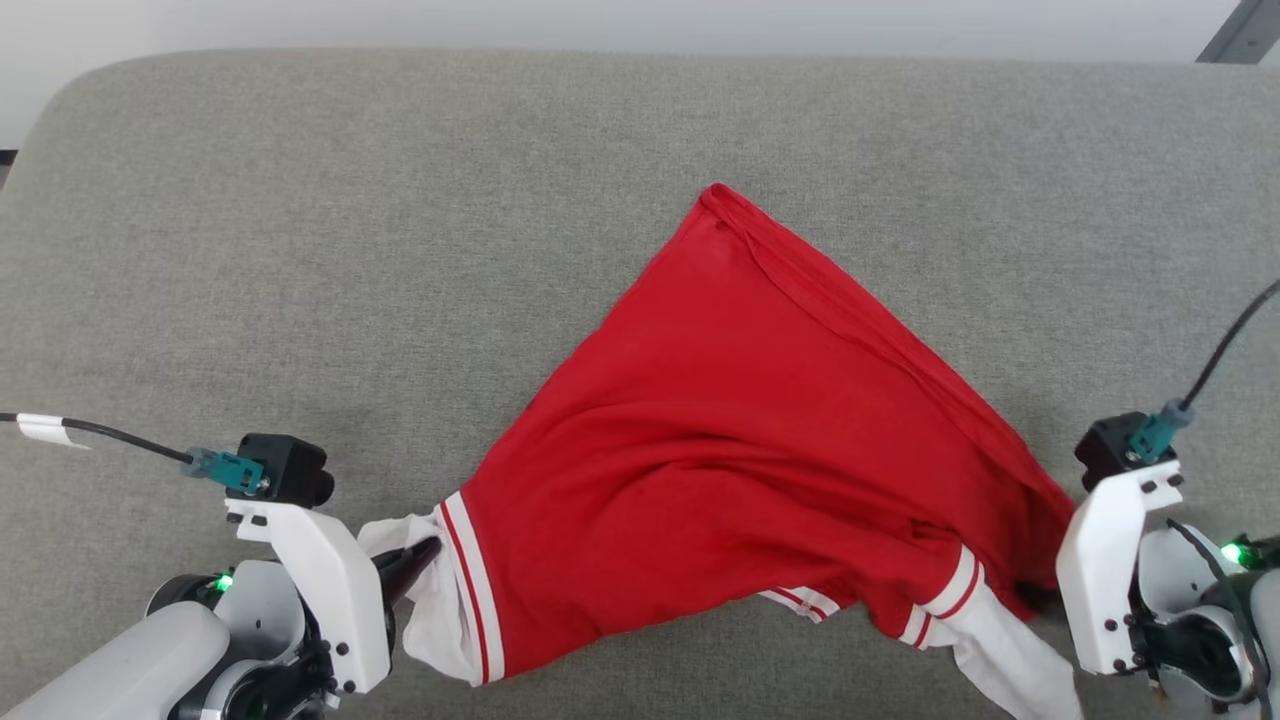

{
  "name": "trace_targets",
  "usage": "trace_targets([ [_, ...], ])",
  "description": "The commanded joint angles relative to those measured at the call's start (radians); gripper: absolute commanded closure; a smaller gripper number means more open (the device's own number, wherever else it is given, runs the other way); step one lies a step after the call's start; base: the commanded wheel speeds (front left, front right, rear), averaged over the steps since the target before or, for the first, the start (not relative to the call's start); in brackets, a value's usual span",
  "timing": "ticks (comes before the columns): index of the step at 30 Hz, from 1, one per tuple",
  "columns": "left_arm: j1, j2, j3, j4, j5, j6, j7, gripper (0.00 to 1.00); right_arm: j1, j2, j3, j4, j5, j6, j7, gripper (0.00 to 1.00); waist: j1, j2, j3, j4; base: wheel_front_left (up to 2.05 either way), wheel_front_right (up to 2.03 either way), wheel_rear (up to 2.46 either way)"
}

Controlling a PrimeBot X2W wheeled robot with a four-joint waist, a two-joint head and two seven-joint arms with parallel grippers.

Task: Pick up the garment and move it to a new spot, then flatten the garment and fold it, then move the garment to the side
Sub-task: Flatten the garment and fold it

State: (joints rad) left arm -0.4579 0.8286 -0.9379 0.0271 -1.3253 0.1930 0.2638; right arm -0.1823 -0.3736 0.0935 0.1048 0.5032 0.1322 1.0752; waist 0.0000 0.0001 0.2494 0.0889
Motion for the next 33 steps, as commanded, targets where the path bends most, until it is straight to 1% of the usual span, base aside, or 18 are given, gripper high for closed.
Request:
trace_targets([
  [1,-0.007,-0.002,-0.002,0.007,0.003,-0.006,-0.001,1.00,0.005,0.008,0.009,0.031,-0.013,-0.003,-0.004,0.00,0.0000,-0.0001,-0.004,0.001,0.00,0.00,0.00],
  [3,-0.004,-0.005,-0.002,0.013,0.003,-0.010,-0.005,1.00,0.000,0.002,0.002,0.017,-0.009,-0.003,0.002,0.00,0.0000,-0.0001,-0.010,0.001,0.00,0.00,0.00],
  [4,-0.001,-0.006,-0.002,0.015,0.002,-0.012,-0.007,1.00,-0.004,-0.006,-0.003,-0.001,-0.009,-0.003,0.008,0.00,0.0000,-0.0001,-0.013,0.001,0.00,0.00,0.00],
  [5,0.005,-0.006,-0.004,0.019,0.003,-0.016,-0.009,1.00,-0.010,-0.013,-0.018,-0.047,-0.001,-0.003,0.022,0.00,0.0000,-0.0001,-0.021,0.001,0.00,0.00,0.00],
  [6,0.005,-0.006,-0.004,0.019,0.003,-0.016,-0.009,1.00,-0.010,-0.013,-0.018,-0.047,-0.001,-0.003,0.022,0.00,0.0000,-0.0001,-0.021,0.001,0.00,0.00,0.00],
  [9,0.012,-0.007,-0.007,0.019,0.001,-0.018,-0.011,1.00,-0.013,-0.029,-0.039,-0.137,-0.004,-0.002,0.054,0.00,0.0000,-0.0001,-0.032,0.003,0.00,0.00,0.00],
  [12,0.016,-0.010,-0.010,0.017,0.003,-0.020,-0.010,1.00,-0.034,-0.031,-0.064,-0.231,-0.015,-0.002,0.079,0.00,0.0000,-0.0001,-0.041,0.012,0.00,0.00,0.00],
  [14,0.013,-0.015,-0.015,0.017,0.005,-0.023,-0.006,1.00,-0.056,-0.025,-0.074,-0.291,-0.023,-0.002,0.072,0.00,0.0000,-0.0001,-0.046,0.022,0.00,0.00,0.00],
  [15,0.008,-0.019,-0.017,0.017,0.008,-0.025,-0.003,1.00,-0.095,-0.012,-0.071,-0.325,-0.040,-0.002,0.043,0.00,0.0000,-0.0001,-0.047,0.032,0.00,0.00,0.00],
  [17,-0.002,-0.028,-0.020,0.019,0.013,-0.028,-0.002,1.00,-0.141,0.005,-0.057,-0.327,-0.060,-0.002,0.003,0.00,0.0000,-0.0001,-0.046,0.045,0.00,0.00,0.00],
  [20,-0.017,-0.039,-0.024,0.024,0.021,-0.035,0.005,1.00,-0.223,0.031,-0.012,-0.280,-0.081,-0.002,-0.074,0.00,0.0000,-0.0001,-0.041,0.068,0.00,0.00,0.00],
  [25,-0.045,-0.069,-0.032,0.038,0.033,-0.050,0.012,1.00,-0.369,0.050,0.073,-0.123,-0.110,-0.002,-0.196,0.00,0.0000,-0.0001,-0.027,0.114,0.00,0.00,0.00],
  [27,-0.057,-0.079,-0.035,0.045,0.036,-0.058,0.016,1.00,-0.428,0.064,0.089,-0.035,-0.115,-0.002,-0.247,0.00,0.0000,-0.0001,-0.019,0.133,0.00,0.00,0.00],
  [29,-0.072,-0.093,-0.039,0.050,0.046,-0.066,0.019,1.00,-0.491,0.062,0.118,0.060,-0.129,-0.002,-0.292,0.00,0.0000,-0.0001,-0.008,0.155,0.00,0.00,0.00],
  [33,-0.107,-0.127,-0.045,0.067,0.061,-0.087,0.025,1.00,-0.597,0.065,0.154,0.256,-0.127,-0.002,-0.344,0.00,0.0000,-0.0001,0.016,0.206,0.00,0.00,0.00],
])
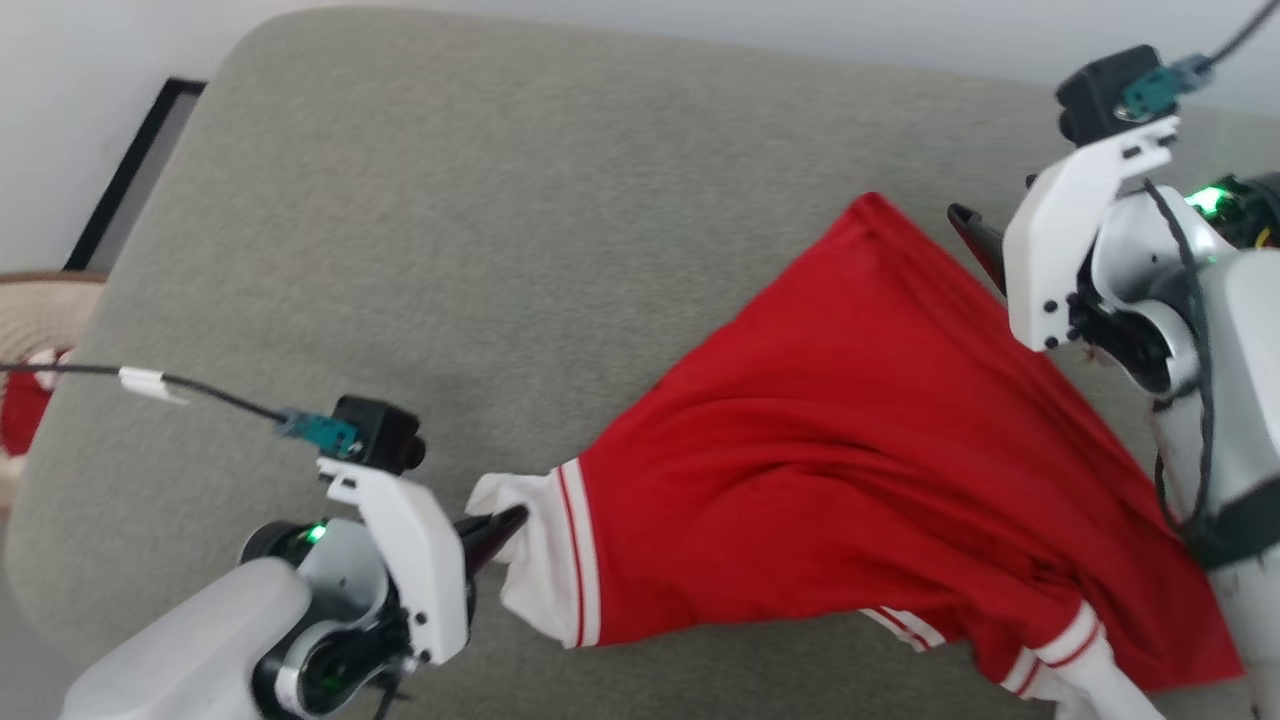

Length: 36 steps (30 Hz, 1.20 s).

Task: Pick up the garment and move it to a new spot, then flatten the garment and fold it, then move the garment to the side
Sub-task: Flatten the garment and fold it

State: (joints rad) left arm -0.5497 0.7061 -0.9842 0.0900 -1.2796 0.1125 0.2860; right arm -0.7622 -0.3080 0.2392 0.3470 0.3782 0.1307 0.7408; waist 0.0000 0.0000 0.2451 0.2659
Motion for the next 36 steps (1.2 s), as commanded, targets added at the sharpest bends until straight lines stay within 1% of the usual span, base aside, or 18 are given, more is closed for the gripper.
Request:
trace_targets([
  [1,-0.027,-0.017,-0.002,0.009,0.020,-0.012,0.003,1.00,-0.043,-0.007,0.016,0.063,-0.002,0.000,-0.018,0.00,0.0000,0.0000,0.028,0.043,0.00,0.00,0.00],
  [6,-0.069,-0.073,-0.012,0.041,0.028,-0.044,0.004,1.00,-0.137,-0.024,0.081,0.271,0.019,0.000,-0.024,0.00,0.0000,0.0000,0.062,0.102,0.00,0.00,0.00],
  [9,-0.090,-0.105,-0.019,0.066,0.033,-0.065,0.007,1.00,-0.174,-0.037,0.129,0.376,0.040,0.000,-0.020,0.00,0.0000,0.0000,0.080,0.131,0.00,0.00,0.00],
  [10,-0.090,-0.105,-0.019,0.066,0.033,-0.065,0.007,1.00,-0.174,-0.037,0.129,0.376,0.040,0.000,-0.020,0.00,0.0000,0.0000,0.080,0.131,0.00,0.00,0.00],
  [14,-0.115,-0.142,-0.024,0.100,0.037,-0.093,0.005,1.00,-0.209,-0.057,0.207,0.487,0.063,0.000,-0.004,0.00,0.0000,0.0000,0.102,0.160,0.00,0.00,0.00],
  [17,-0.128,-0.161,-0.026,0.126,0.039,-0.109,0.001,1.00,-0.193,-0.057,0.266,0.567,0.099,0.000,0.014,0.00,0.0000,0.0000,0.111,0.169,0.00,0.00,0.00],
  [20,-0.133,-0.172,-0.025,0.152,0.033,-0.122,-0.003,1.00,-0.154,-0.052,0.319,0.651,0.149,0.000,0.083,0.00,0.0000,0.0000,0.115,0.170,0.00,0.00,0.00],
  [21,-0.135,-0.174,-0.025,0.160,0.032,-0.124,-0.003,1.00,-0.151,-0.056,0.330,0.668,0.162,0.000,0.099,0.98,0.0000,0.0000,0.116,0.169,0.00,0.00,0.00],
  [23,-0.137,-0.178,-0.024,0.174,0.030,-0.132,-0.003,1.00,-0.169,-0.069,0.347,0.676,0.182,0.000,0.088,1.00,0.0000,0.0000,0.115,0.166,0.00,0.00,0.00],
  [27,-0.151,-0.154,-0.014,0.197,0.023,-0.141,0.008,1.00,-0.234,-0.095,0.371,0.650,0.213,-0.001,0.043,1.00,0.0000,0.0000,0.099,0.142,0.00,0.00,0.00],
  [32,-0.198,-0.096,0.002,0.195,0.035,-0.129,0.048,1.00,-0.312,-0.124,0.403,0.569,0.262,-0.001,-0.014,1.00,0.0000,0.0000,0.070,0.094,0.00,0.00,0.00],
  [36,-0.266,-0.038,0.017,0.194,0.050,-0.123,0.100,1.00,-0.334,-0.151,0.431,0.504,0.300,0.000,-0.052,1.00,0.0000,0.0000,0.044,0.045,0.00,0.00,0.00],
])
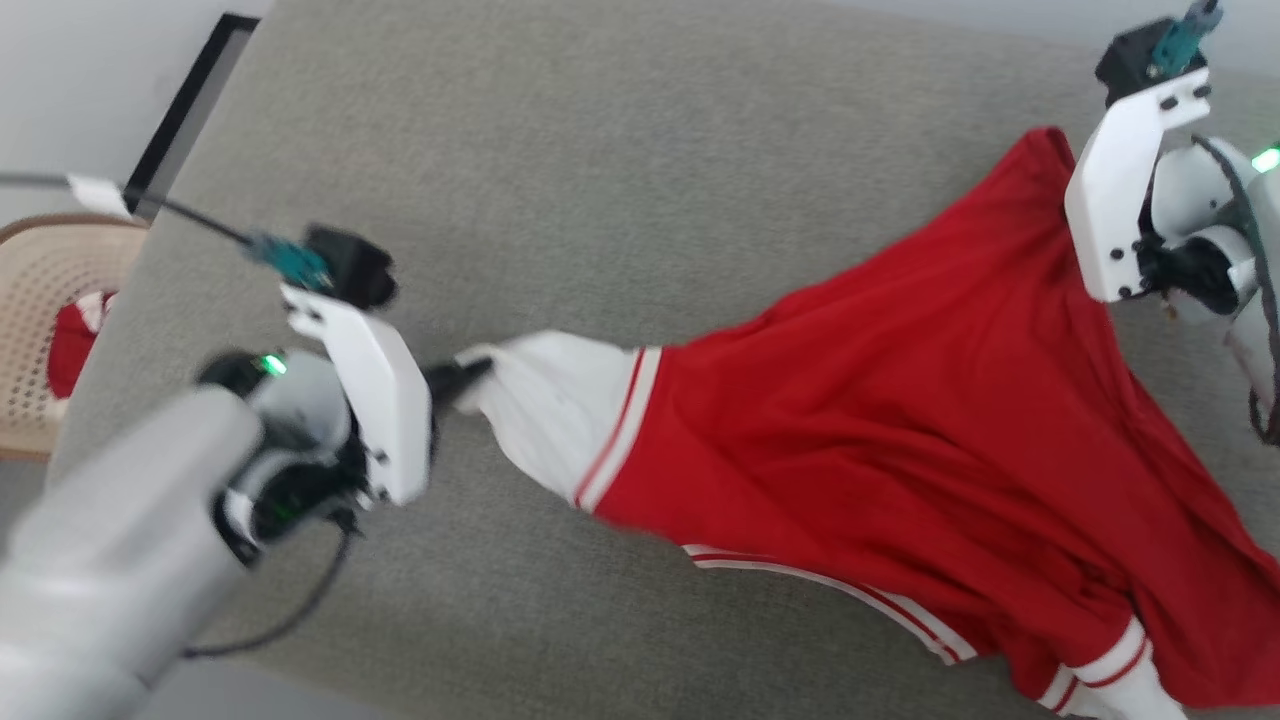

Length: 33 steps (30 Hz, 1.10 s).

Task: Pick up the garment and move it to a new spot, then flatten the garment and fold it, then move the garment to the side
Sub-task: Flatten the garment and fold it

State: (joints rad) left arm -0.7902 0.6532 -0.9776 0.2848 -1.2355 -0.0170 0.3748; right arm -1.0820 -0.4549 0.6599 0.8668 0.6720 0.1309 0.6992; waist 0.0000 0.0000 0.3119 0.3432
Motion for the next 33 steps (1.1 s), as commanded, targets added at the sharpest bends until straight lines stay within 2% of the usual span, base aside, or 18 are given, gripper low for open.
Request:
trace_targets([
  [1,-0.044,0.028,0.013,-0.004,0.007,0.007,0.029,1.00,-0.018,-0.017,0.014,-0.027,0.010,-0.001,-0.020,1.00,0.0000,0.0000,-0.030,-0.044,0.00,0.00,0.00],
  [8,-0.205,0.093,0.039,0.029,0.043,0.029,0.133,1.00,-0.053,-0.064,0.019,-0.107,0.031,0.000,-0.071,1.00,0.0000,0.0000,-0.070,-0.130,0.00,0.00,0.00],
  [13,-0.300,0.083,0.052,0.087,0.074,0.040,0.155,1.00,-0.072,-0.080,-0.005,-0.125,0.024,-0.001,-0.099,1.00,0.0000,0.0000,-0.084,-0.170,0.00,0.00,0.00],
  [18,-0.429,0.034,0.057,0.207,0.146,0.036,0.111,1.00,-0.124,-0.055,-0.073,-0.081,-0.032,-0.001,-0.181,1.00,0.0000,0.0000,-0.084,-0.208,0.00,0.00,0.00],
  [22,-0.552,-0.026,0.073,0.327,0.237,0.035,-0.024,1.00,-0.201,-0.009,-0.164,0.018,-0.133,-0.001,-0.322,1.00,0.0000,0.0000,-0.069,-0.231,0.00,0.00,0.00],
  [27,-0.713,-0.089,0.105,0.466,0.364,0.041,-0.333,1.00,-0.309,0.051,-0.303,0.141,-0.337,-0.001,-0.600,1.00,0.0000,0.0000,-0.045,-0.246,0.00,0.00,0.00],
  [31,-0.795,-0.130,0.122,0.541,0.425,0.019,-0.565,1.00,-0.360,0.092,-0.413,0.200,-0.498,-0.001,-0.804,1.00,0.0000,0.0000,-0.035,-0.248,0.00,0.00,0.00],
  [33,-0.796,-0.150,0.126,0.557,0.433,-0.018,-0.613,1.00,-0.358,0.112,-0.448,0.221,-0.571,-0.001,-0.868,1.00,0.0000,0.0000,-0.032,-0.246,0.00,0.00,0.00],
])
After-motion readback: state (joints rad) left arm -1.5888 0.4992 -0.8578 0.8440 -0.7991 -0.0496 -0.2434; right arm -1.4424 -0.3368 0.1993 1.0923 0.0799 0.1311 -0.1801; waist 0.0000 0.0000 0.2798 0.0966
